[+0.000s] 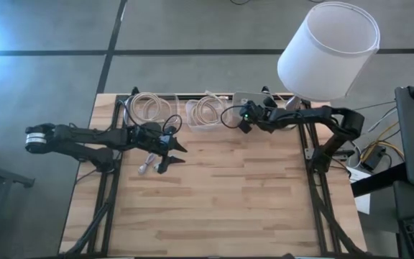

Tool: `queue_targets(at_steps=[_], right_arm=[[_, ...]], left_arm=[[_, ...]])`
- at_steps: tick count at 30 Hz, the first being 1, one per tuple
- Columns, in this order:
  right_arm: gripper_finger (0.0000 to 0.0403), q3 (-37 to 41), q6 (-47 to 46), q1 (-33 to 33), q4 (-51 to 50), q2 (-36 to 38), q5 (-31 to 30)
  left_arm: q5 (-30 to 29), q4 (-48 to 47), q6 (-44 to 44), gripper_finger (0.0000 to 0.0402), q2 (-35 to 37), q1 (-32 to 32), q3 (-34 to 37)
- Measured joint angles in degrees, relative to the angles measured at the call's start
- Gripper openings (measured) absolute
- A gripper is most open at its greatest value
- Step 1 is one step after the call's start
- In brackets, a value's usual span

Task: Pick & Place USB Port
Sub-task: Put the white USB cable into the gray bin

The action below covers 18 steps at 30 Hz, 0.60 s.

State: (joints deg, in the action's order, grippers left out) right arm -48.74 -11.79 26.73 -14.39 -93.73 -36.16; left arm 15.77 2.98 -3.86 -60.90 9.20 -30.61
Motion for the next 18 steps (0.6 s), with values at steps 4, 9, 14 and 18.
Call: queue_targets(at_steps=[4, 9, 14, 18], right_arm=[[0.0038, 0.1, 1.8, 0.6, 0.2, -1.0, 0.2], [0.0038, 0.2, 3.6, 0.6, 0.2, -1.4, 0.4], [0.0038, 0.2, 3.6, 0.9, 0.2, -1.4, 1.1], [0.0038, 0.2, 2.9, 1.6, 0.0, -1.4, 2.3]], left_arm=[[0.0, 0.0, 0.0, 0.0206, 0.0, 0.0, 0.0], [0.0, 0.0, -0.1, 0.0206, 0.0, 0.0, 0.0], [0.0, 0.0, -0.1, 0.0206, 0.0, 0.0, 0.0], [0.0, 0.0, -0.2, 0.0206, 0.0, 0.0, 0.0]])
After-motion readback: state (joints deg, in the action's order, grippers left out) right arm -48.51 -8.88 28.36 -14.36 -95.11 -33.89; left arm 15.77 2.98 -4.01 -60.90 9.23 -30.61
